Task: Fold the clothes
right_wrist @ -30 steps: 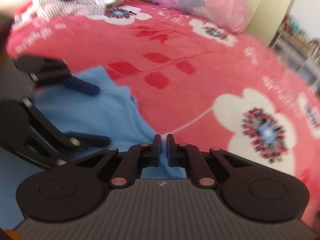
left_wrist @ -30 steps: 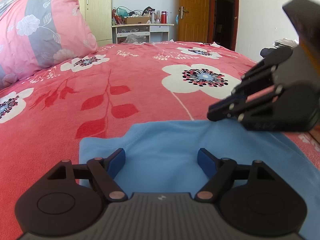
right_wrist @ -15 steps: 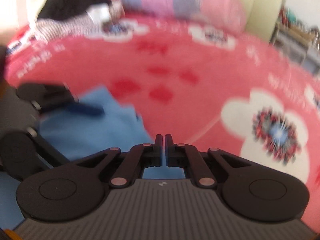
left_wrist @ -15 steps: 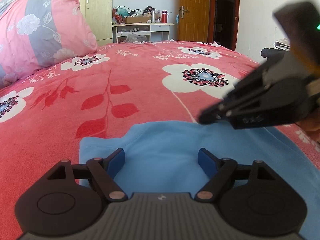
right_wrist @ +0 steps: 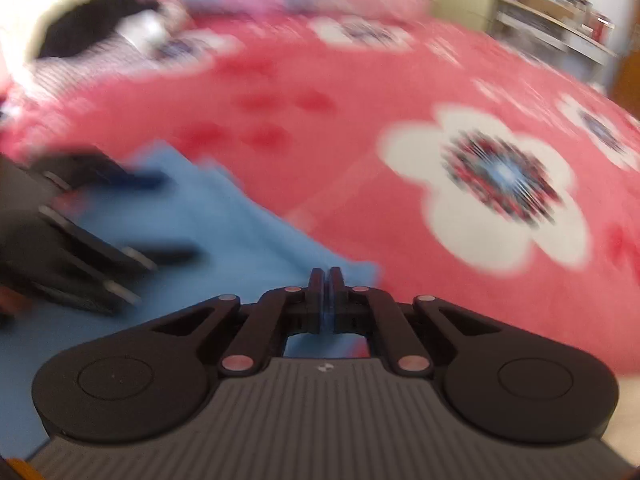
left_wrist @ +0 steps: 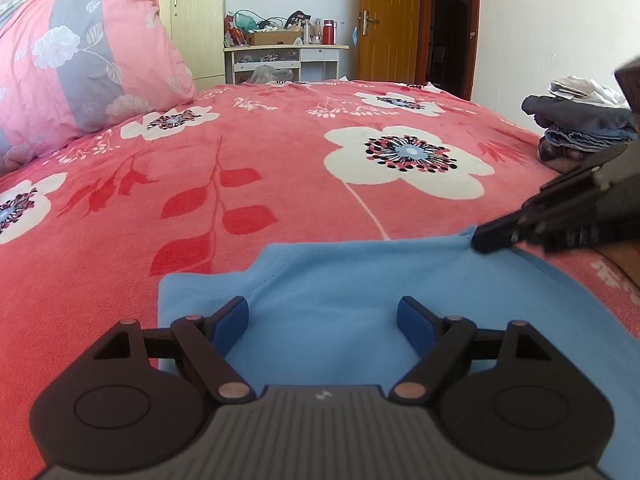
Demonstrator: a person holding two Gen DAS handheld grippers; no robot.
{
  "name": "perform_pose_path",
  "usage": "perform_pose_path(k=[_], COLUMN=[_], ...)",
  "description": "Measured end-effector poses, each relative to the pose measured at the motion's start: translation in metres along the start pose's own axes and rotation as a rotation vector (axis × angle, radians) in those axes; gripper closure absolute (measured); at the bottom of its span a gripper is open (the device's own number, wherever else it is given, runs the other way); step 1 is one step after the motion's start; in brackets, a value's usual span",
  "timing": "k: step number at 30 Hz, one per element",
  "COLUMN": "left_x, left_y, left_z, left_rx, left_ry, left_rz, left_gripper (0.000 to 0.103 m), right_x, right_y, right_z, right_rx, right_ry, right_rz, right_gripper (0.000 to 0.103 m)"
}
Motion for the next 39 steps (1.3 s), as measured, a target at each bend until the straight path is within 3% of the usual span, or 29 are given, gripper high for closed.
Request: perform_pose_path(k=[1,3,4,8,11,13,14,15,16,20,23,24,27,31,33,35,39], left_x=[0.000,0.000,0.000,0.000,0.000,0.000,0.000,0.000,0.000,0.001,0.002,0.002,0.001,-0.003,-0.007,-0.013,-0.020], left_y=[0.000,0.000,0.001,0.001,0.002,0.003,0.003,0.003,0.003,0.004,0.004,0.004,0.005,0.001,-0.011,-0.036,-0.106], left_z=[0.000,0.000,0.000,0.000,0.000,0.000,0.000,0.000,0.000,-0.001,0.000,-0.001,0.000,0.005,0.014,0.026,0.037], left_rx=[0.000,-0.001,-0.002,-0.006,-0.009,-0.013,-0.015,-0.016,-0.017,-0.020,-0.022,-0.022,-0.025,-0.027,-0.004,0.041,0.111], left_ry=[-0.001,-0.002,-0.002,-0.003,-0.004,-0.003,-0.002,-0.001,0.000,0.007,0.012,0.012,0.010,-0.009,-0.006,0.003,0.044], left_rz=[0.000,-0.001,-0.001,0.000,0.001,0.002,0.002,0.003,0.004,0.010,0.015,0.015,0.014,0.006,0.035,0.055,0.019], left_gripper=[0.020,0.020,0.020,0.020,0.019,0.019,0.019,0.019,0.019,0.018,0.018,0.018,0.018,0.019,0.020,0.020,0.019], right_x=[0.013,0.028,0.030,-0.001,-0.027,-0.023,-0.014,-0.004,-0.003,-0.038,-0.077,-0.081,-0.064,-0.065,-0.087,-0.099,-0.087], right_y=[-0.004,-0.024,-0.035,-0.078,-0.080,-0.073,-0.074,-0.081,-0.096,-0.161,-0.166,-0.163,-0.166,-0.204,-0.203,-0.190,-0.181], right_z=[0.002,0.007,0.009,0.006,-0.019,-0.044,-0.053,-0.059,-0.057,-0.046,-0.071,-0.086,-0.131,-0.124,-0.116,-0.120,-0.146], right_rx=[0.007,0.028,0.044,0.101,0.076,0.005,-0.017,-0.019,0.020,0.200,0.179,0.139,0.032,0.187,0.228,0.210,0.161], right_ry=[0.056,0.027,0.030,0.096,0.115,0.145,0.150,0.169,0.193,0.199,0.168,0.167,0.199,0.320,0.285,0.262,0.320], right_rz=[-0.050,-0.194,-0.217,-0.112,-0.022,-0.074,-0.161,-0.231,-0.248,-0.176,-0.064,-0.064,-0.210,-0.186,-0.123,-0.084,-0.109], right_gripper=[0.098,0.096,0.096,0.096,0.097,0.098,0.097,0.095,0.094,0.094,0.096,0.095,0.095,0.092,0.092,0.093,0.093])
Point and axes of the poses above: each gripper's, at about its wrist camera, not at the fingertips, and y roughly the way its jaws point, x to its right, z to its top, the point moved 8 cm from there along y, roughly the way its jaws point, and after that the axes turned 6 degrees about x, right-handed, at the moved point
